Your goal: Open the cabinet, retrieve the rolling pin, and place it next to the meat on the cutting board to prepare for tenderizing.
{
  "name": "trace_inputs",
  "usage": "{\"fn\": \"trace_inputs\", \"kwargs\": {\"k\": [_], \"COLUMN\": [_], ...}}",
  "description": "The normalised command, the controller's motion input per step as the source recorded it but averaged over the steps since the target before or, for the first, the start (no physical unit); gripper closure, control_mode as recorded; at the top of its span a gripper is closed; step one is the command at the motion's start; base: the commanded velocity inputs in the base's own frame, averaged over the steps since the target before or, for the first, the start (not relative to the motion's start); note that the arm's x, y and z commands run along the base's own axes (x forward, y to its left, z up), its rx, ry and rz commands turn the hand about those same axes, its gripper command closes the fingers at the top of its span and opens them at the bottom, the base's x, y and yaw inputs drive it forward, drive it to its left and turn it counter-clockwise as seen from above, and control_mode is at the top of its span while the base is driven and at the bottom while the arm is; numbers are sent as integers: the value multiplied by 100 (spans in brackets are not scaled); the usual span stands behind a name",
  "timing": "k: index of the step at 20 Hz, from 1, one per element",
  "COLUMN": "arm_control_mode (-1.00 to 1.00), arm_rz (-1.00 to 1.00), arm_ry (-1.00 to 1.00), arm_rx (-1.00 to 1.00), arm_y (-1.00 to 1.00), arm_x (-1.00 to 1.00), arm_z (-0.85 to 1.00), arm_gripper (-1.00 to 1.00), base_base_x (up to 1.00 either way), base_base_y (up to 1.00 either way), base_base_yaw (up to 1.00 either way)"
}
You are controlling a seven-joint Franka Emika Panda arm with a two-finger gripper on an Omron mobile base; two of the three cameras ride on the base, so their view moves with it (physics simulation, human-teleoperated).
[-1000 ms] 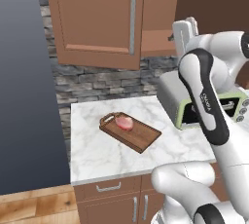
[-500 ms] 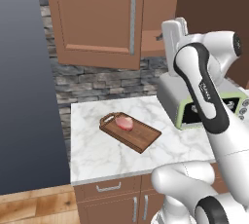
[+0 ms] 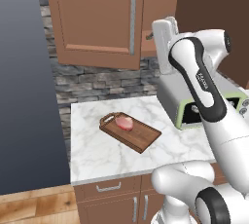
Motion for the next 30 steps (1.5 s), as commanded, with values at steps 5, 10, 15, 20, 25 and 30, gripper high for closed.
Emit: {"fn": "trace_inputs", "kwargs": {"k": [5, 10, 15, 20, 25, 30], "arm_control_mode": [-100, -100, -100, -100, -100, -100], "arm_rz": [9, 6, 4, 0, 0, 0], "arm_ry": [0, 0, 0, -1, 0, 0], "arm_rx": [0, 0, 0, 4, 5, 4], "arm_y": [16, 27, 21, -10, -15, 0], "arm_x": [7, 0, 0, -7, -1, 27], "arm_z": [0, 0, 0, 0, 0, 0], "arm_gripper": [-100, -100, -100, -100, -100, -100], "base_base_x": [0, 0, 0, 0, 0, 0], "base_base_y": [0, 0, 0, 0, 0, 0], "base_base_yaw": [0, 0, 0, 0, 0, 0]}}
